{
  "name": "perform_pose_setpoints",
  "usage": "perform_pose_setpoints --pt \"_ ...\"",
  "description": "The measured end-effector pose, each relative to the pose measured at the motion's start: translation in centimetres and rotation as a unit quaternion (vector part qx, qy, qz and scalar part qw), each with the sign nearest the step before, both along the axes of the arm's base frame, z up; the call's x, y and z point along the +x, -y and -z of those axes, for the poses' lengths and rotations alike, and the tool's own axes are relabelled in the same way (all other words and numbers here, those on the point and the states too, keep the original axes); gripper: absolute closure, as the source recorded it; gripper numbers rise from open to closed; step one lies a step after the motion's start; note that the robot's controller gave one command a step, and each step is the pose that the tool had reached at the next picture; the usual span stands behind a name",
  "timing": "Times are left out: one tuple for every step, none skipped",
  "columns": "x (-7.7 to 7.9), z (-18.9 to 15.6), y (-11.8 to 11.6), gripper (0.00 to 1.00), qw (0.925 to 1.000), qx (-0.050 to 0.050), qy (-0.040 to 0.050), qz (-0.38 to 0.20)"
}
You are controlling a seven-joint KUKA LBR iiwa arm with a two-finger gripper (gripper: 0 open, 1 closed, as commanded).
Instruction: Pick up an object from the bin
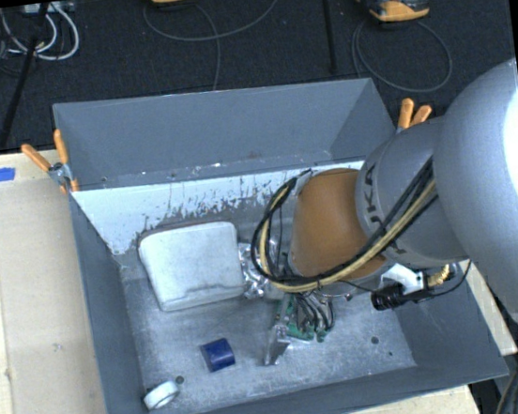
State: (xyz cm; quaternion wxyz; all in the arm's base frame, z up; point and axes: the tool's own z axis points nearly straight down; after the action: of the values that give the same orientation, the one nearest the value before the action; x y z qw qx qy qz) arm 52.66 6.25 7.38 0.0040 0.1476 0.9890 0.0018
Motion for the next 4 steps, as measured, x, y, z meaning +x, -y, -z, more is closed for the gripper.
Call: perform_pose_setpoints --pt "4.1 0.0 -1.0 0.00 0.9999 -0.001 -0.0061 -0.012" --pt "2.0 -4.9 3.3 0.00 0.9856 -0.003 -0.0030 -0.169" --pt "2.0 -4.8 3.2 1.00 0.9857 -0.002 -0.0042 -0.169" --pt "3.0 -8.4 4.2 1.00 0.9867 -0.002 -0.0024 -0.163"
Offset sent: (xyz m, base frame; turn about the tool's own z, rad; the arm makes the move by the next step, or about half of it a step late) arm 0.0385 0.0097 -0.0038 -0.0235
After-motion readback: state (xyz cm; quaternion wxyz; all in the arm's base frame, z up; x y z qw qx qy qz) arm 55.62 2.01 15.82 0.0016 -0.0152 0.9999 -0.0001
